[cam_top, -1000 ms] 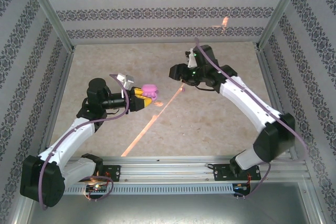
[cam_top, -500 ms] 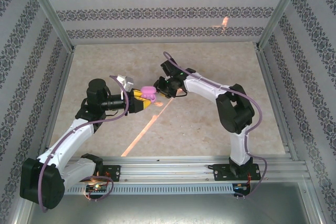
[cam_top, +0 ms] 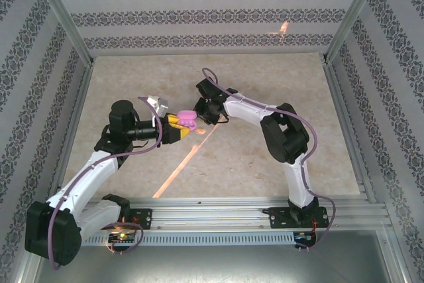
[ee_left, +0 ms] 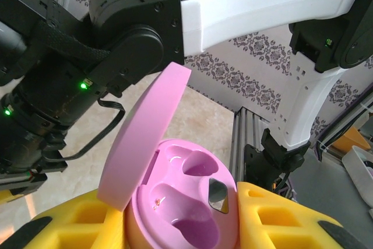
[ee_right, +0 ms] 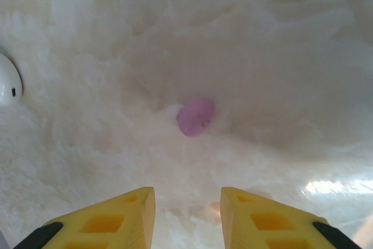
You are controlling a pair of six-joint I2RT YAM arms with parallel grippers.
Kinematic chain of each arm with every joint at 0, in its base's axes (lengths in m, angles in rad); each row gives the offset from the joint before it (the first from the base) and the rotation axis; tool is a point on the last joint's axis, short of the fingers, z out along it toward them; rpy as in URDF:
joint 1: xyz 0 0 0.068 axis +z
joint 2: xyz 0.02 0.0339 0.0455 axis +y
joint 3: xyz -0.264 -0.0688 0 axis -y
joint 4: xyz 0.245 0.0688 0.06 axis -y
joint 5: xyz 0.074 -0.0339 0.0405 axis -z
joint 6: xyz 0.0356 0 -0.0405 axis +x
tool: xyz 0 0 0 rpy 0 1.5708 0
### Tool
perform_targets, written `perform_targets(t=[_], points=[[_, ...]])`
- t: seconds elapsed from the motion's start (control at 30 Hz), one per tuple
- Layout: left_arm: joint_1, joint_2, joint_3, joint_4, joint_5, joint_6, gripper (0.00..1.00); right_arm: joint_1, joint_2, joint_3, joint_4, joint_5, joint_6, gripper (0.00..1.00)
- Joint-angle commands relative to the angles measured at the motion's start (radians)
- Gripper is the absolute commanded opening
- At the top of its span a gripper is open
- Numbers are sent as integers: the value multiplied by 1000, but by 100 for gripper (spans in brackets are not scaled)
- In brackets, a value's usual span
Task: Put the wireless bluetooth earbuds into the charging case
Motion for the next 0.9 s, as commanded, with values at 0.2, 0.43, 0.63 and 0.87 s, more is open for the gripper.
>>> perform_targets(t=[0.2, 0.43, 0.63, 0.87], points=[[18, -25, -19, 14, 30, 19, 25, 11, 63, 63, -10, 55, 33, 33], [19, -24, -25, 36, 33, 4, 25, 8, 79, 69, -14, 59, 30, 32], [18, -23, -25, 35, 32, 6, 25, 6, 104, 89, -11, 55, 27, 30], [21, -26, -25, 31, 33, 8, 25, 5, 130, 114, -17, 55, 26, 28]])
